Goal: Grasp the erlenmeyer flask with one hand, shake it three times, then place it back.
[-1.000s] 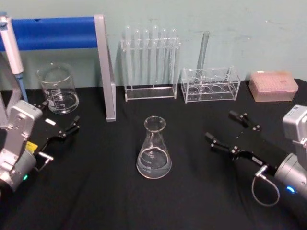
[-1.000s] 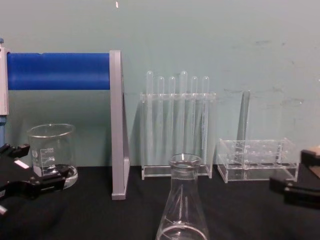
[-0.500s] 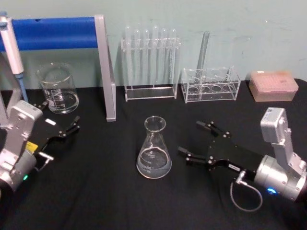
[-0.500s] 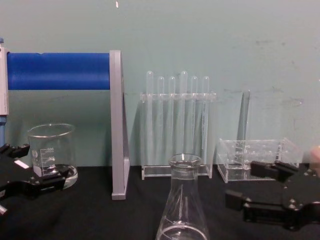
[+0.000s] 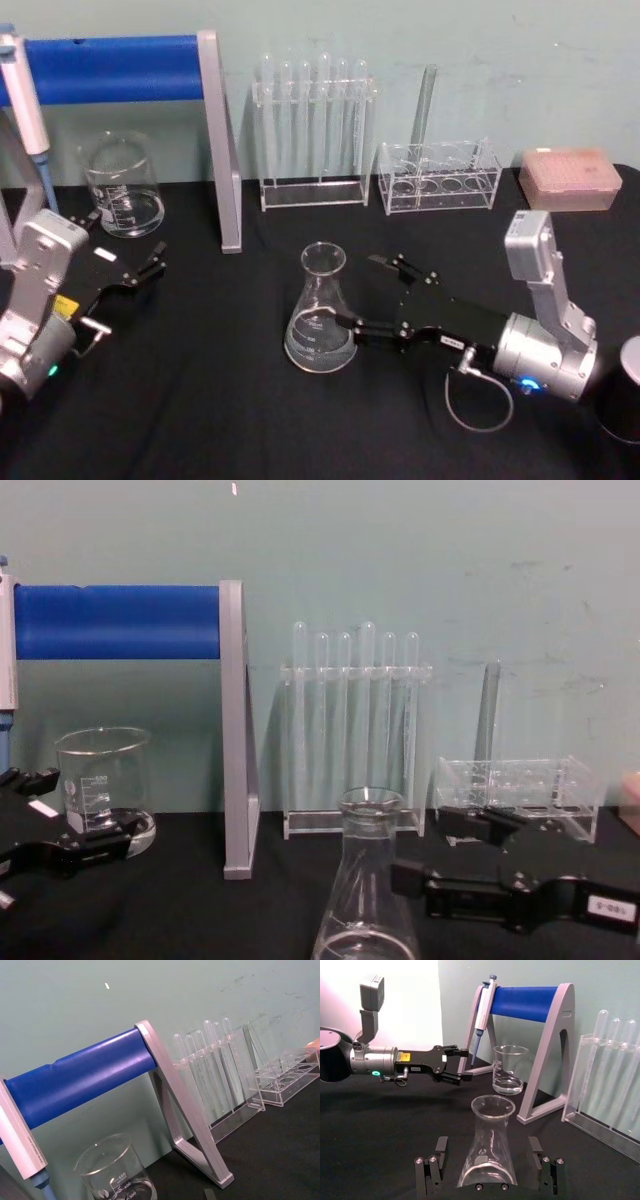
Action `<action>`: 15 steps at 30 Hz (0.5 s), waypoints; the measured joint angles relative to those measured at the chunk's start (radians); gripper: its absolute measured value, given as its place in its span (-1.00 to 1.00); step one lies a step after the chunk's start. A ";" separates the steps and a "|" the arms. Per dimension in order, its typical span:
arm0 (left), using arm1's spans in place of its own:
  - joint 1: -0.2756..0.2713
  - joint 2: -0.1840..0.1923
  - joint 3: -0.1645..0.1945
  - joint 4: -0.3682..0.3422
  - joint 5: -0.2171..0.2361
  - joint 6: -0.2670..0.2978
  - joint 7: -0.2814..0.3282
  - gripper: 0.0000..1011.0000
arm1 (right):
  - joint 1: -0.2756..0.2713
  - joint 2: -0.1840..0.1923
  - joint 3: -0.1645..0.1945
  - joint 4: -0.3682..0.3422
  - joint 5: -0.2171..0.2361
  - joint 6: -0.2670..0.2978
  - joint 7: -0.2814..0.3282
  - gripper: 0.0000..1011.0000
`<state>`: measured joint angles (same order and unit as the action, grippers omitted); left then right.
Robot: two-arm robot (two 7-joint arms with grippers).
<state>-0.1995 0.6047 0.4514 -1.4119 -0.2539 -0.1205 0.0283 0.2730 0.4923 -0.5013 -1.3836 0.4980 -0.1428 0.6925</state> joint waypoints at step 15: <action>0.000 0.000 0.000 0.000 0.000 0.000 0.000 0.98 | 0.087 -0.072 -0.039 0.111 -0.011 0.007 0.022 0.98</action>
<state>-0.1995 0.6047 0.4514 -1.4119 -0.2539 -0.1205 0.0283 0.3602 0.4205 -0.5401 -1.2730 0.4870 -0.1355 0.7141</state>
